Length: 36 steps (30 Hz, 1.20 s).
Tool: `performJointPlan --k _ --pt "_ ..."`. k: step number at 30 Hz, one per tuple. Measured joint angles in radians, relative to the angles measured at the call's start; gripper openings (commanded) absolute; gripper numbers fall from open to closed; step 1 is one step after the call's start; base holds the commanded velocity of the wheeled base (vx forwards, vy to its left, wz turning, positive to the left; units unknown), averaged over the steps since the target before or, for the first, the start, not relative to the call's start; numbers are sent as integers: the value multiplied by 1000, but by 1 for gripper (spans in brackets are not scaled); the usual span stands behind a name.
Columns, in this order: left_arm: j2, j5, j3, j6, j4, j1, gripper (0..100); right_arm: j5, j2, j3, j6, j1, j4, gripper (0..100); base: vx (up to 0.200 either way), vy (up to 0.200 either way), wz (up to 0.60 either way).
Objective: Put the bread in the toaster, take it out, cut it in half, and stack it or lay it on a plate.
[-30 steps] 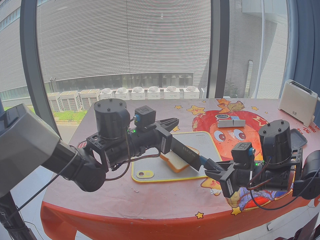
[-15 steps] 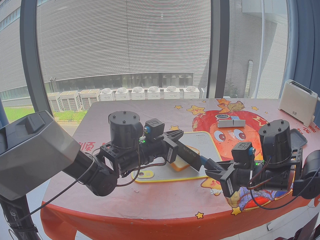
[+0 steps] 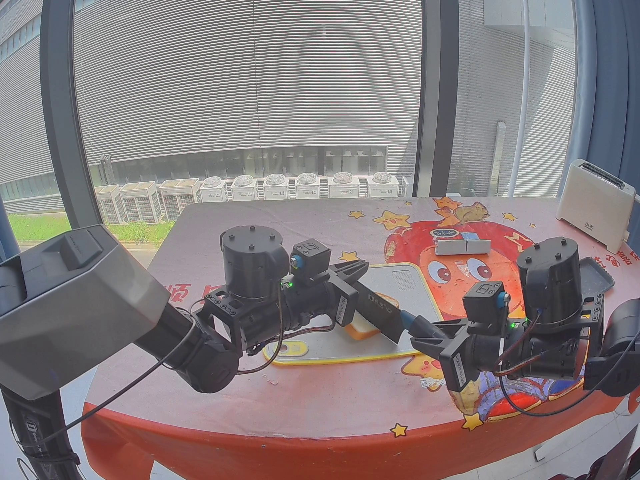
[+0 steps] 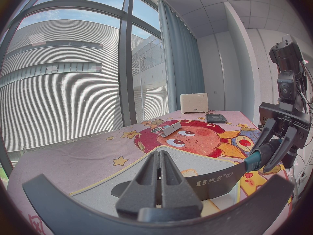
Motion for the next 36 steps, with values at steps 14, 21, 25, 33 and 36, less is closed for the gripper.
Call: performJointPlan --k 14,21,25,33,36 --pt "8 0 9 0 -6 -1 0 -1 2 3 -2 1 -1 0 0 0 0" --pt "7 1 10 0 -4 -11 0 -3 3 6 -3 2 5 0 0 0 0" --pt "6 0 8 0 0 -18 0 -3 3 7 -3 3 7 0 0 0 0" --pt "1 0 5 0 7 -27 0 -3 3 5 -3 0 8 0 0 0 0" --pt "1 0 7 0 5 -27 0 -3 0 4 -2 0 5 0 0 0 0"
